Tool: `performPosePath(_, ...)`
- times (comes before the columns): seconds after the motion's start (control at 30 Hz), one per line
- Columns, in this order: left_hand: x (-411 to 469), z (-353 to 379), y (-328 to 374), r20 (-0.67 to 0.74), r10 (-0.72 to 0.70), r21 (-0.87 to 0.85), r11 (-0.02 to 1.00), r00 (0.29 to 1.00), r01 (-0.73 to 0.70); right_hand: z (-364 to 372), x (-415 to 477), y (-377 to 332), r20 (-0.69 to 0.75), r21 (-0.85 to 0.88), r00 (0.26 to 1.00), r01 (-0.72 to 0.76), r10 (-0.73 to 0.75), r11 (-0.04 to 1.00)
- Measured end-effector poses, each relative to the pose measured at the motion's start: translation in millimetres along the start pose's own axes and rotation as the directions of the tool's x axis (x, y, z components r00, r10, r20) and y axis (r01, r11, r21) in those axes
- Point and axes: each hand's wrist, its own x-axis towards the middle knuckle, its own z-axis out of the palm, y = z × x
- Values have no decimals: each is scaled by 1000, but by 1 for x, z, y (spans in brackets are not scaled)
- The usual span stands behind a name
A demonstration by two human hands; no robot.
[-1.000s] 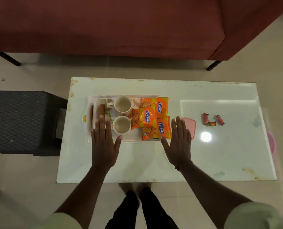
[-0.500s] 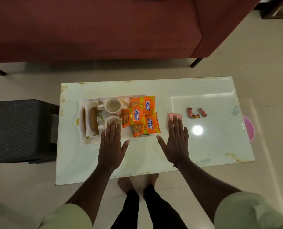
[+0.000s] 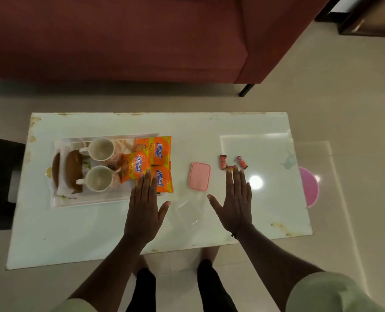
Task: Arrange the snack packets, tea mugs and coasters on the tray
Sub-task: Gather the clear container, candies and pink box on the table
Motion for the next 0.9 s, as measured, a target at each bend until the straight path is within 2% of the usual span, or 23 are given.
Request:
performPosePath(0.2,-7,45,50,10,-77,-89,993,997,77,12,25,68,50,60,999,17,-20,998)
performPosePath(0.4,-31,91,69,158,-104,-171,977,982,131,34,62,104,110,144,993,-58,42,988)
performPosePath(0.53,-41,111,68,214,-125,-163,973,969,161,54,95,117,167,118,984,-81,60,990)
performPosePath(0.63,-40,122,64,227,-157,-132,973,961,190,68,118,117,177,108,984,-35,15,994)
performPosePath(0.7,-38,127,61,212,-174,-148,967,962,208,75,129,112,175,32,984,20,-25,999)
performPosePath(0.9,-31,135,57,138,-143,-163,973,980,165,88,145,101,58,-174,959,282,-276,944)
